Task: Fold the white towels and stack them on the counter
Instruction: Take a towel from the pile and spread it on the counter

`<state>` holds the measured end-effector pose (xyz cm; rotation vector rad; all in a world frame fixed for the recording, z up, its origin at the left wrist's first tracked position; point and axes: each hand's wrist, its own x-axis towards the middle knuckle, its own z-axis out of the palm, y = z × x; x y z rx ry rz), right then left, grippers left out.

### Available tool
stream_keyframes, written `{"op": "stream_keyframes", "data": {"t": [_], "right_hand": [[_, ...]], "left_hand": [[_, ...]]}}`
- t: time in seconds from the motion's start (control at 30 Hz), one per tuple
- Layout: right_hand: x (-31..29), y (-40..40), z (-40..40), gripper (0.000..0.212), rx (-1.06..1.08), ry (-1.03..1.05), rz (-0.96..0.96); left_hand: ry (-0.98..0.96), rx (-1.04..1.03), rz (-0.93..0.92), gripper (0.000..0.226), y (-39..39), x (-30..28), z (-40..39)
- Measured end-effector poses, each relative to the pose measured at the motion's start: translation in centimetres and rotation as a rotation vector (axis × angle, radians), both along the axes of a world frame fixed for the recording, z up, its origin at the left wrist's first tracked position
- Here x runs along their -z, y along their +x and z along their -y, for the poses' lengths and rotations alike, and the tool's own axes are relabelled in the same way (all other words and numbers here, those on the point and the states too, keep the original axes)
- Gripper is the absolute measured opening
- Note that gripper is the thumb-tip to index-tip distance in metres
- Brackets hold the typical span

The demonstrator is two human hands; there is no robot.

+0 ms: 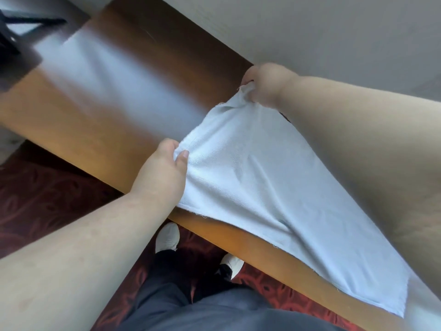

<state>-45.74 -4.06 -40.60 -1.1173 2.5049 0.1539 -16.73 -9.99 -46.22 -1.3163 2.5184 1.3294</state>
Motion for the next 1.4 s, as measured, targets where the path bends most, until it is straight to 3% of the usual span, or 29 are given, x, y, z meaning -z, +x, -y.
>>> {"op": "stream_keyframes", "data": {"t": [0.1, 0.23, 0.33, 0.5, 0.6, 0.7, 0.77, 0.87, 1.0, 1.1, 1.23, 1.4], "right_hand": [[0.6, 0.3, 2.2, 0.011, 0.165, -0.230, 0.065], [1.8, 0.7, 4.8, 0.015, 0.489, -0.502, 0.256], [2.7, 1.9, 4.7, 0.016, 0.599, -0.613, 0.370], [3.9, 4.8, 1.4, 0.033, 0.446, -0.450, 0.222], [5.8, 6.8, 0.1, 0.042, 0.247, -0.229, 0.167], [7.4, 7.8, 0.7, 0.060, 0.122, -0.047, 0.128], [7.8, 7.8, 2.3, 0.068, 0.174, -0.003, 0.112], [8.3, 7.2, 4.5, 0.073, 0.262, 0.019, 0.102], [8.4, 6.1, 5.5, 0.075, 0.270, -0.002, 0.092], [7.6, 6.6, 4.3, 0.075, 0.308, -0.162, 0.113], [6.1, 10.2, -2.2, 0.065, 0.544, -0.348, 0.112], [5.6, 15.6, -16.1, 0.061, 0.873, -0.237, 0.040]], "left_hand": [[-0.004, -0.004, 0.054, 0.024, 0.5, 0.5, 0.6], [-0.031, -0.029, 0.051, 0.018, 1.3, 1.1, 1.7], [0.014, -0.091, 0.021, 0.024, 1.2, 1.6, 2.8], [-0.066, -0.050, -0.030, 0.037, 0.3, 1.6, 3.6], [-0.288, -0.009, 0.016, 0.049, -0.4, 1.2, 3.7], [-0.484, 0.286, -0.084, 0.056, -0.6, 1.2, 2.6], [-0.561, 0.510, -0.075, 0.053, -0.1, 1.9, 1.1], [-0.547, 0.743, 0.232, 0.066, 0.3, 3.5, 0.0], [-0.583, 0.777, 0.313, 0.067, -0.5, 4.3, 2.4], [-0.554, 0.744, 0.304, 0.068, -0.7, 3.7, 3.3], [-0.586, 0.831, 0.232, 0.066, 0.0, 2.9, 2.8], [-0.571, 0.895, 0.370, 0.068, -0.5, 2.1, 3.0]]}}
